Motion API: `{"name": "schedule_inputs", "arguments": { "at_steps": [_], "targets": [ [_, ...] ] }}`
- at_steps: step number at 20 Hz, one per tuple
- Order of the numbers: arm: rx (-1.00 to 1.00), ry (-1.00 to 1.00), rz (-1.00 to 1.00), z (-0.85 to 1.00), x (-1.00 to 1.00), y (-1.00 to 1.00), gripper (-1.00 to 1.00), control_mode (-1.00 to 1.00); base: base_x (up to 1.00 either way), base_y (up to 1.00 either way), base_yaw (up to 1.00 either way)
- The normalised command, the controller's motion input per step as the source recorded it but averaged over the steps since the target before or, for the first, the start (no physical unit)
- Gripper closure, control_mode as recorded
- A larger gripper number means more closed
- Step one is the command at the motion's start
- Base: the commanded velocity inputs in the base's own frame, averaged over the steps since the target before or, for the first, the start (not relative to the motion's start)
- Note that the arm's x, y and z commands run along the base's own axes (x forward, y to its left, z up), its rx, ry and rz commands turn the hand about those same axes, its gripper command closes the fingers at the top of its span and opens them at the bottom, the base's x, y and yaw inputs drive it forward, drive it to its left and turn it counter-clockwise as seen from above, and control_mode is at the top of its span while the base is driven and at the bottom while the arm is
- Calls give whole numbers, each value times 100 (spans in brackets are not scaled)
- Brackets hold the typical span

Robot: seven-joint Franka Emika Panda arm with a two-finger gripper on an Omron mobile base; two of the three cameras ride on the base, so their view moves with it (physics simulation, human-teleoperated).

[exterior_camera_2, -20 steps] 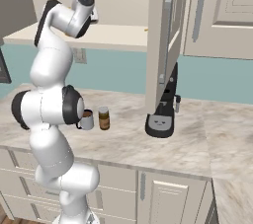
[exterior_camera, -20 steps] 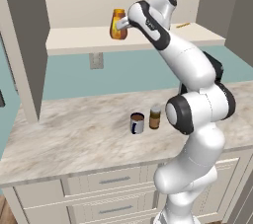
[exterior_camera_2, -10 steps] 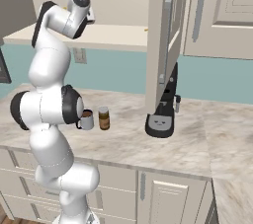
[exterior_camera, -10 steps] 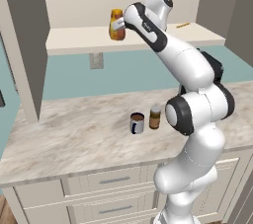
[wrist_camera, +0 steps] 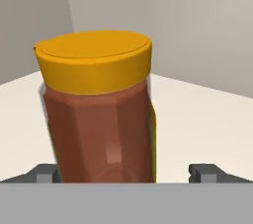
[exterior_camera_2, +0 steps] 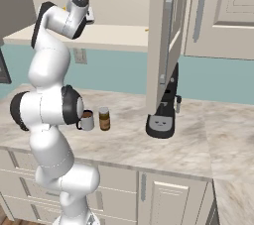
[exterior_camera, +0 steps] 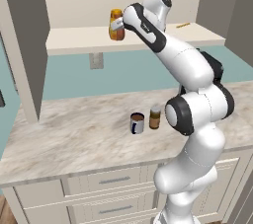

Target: Pick the cinnamon and honey bottle from the cabinet and place them next to the mug.

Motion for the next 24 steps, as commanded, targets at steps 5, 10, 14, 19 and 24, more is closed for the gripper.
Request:
{"name": "schedule_inputs", "arguments": {
  "at_steps": [5, 10, 14, 19, 24],
  "targets": [
    [0, 0, 0, 0, 2, 0, -100, -100, 0, 0, 0],
    [0, 0, 0, 0, 3, 5, -100, -100, 0, 0, 0],
    [0, 0, 0, 0, 6, 9, -100, -100, 0, 0, 0],
    [0, 0, -1, 0, 2, 3, -100, -100, 0, 0, 0],
    [0, 1, -3, 0, 1, 7, 100, -100, 0, 0, 0]
  ]
}}
